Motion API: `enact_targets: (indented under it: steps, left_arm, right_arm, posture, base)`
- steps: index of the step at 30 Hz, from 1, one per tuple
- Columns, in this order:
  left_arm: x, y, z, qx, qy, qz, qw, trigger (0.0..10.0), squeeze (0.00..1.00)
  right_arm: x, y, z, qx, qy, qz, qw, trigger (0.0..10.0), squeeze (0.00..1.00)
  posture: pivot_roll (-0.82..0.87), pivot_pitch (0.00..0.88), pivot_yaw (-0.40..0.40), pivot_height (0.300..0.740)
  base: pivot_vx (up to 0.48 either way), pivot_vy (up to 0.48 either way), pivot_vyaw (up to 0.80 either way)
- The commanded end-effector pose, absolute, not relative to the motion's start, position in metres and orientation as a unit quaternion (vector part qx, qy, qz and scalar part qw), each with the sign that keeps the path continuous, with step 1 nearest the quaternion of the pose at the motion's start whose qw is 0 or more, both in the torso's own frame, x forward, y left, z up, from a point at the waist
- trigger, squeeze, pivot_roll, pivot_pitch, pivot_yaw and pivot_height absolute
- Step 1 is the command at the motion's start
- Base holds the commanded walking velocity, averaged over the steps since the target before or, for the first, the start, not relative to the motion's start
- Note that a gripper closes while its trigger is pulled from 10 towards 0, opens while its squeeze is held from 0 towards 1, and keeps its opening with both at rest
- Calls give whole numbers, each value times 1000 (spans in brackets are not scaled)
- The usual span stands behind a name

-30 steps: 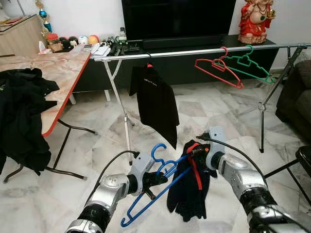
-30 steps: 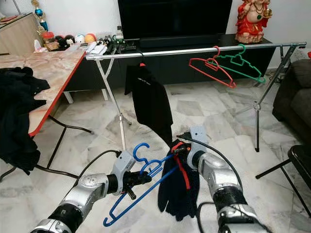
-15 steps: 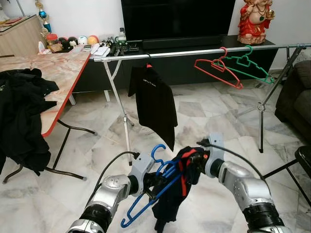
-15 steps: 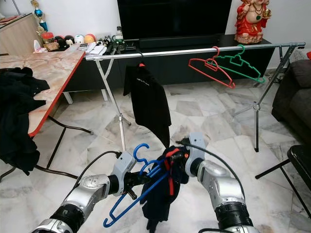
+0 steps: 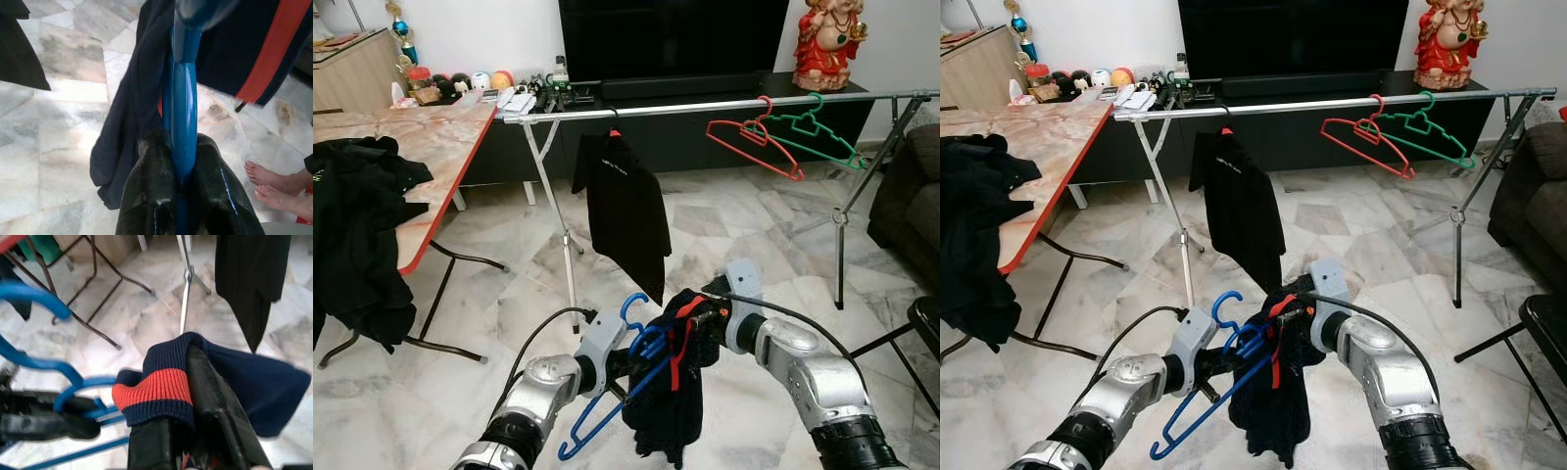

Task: Hang hanger

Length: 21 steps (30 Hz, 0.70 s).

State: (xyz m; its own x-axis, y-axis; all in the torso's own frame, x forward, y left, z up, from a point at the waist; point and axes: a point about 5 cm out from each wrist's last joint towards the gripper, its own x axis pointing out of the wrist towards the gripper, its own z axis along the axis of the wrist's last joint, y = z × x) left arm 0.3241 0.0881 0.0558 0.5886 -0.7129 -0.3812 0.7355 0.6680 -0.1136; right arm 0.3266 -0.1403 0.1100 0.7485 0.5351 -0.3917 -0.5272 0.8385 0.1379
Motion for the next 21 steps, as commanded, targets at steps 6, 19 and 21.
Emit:
enact_targets:
  steps: [6, 19, 21]
  left_arm:
    - [332, 83, 68, 14, 172, -402, 899, 10000, 0]
    - [331, 79, 68, -2, 167, -406, 898, 10000, 0]
    - [331, 79, 68, -3, 167, -406, 898, 10000, 0]
  right_arm:
    - [322, -132, 125, 22, 189, 316, 930, 10000, 0]
    - [314, -130, 130, 20, 170, 357, 918, 10000, 0]
    - [315, -132, 128, 20, 174, 347, 921, 10000, 0]
  posture:
    - [-67, 27, 12, 740]
    - [-68, 29, 9, 740]
    - [-67, 30, 9, 740]
  base:
    - [0, 0, 0]
    - [0, 0, 0]
    - [0, 0, 0]
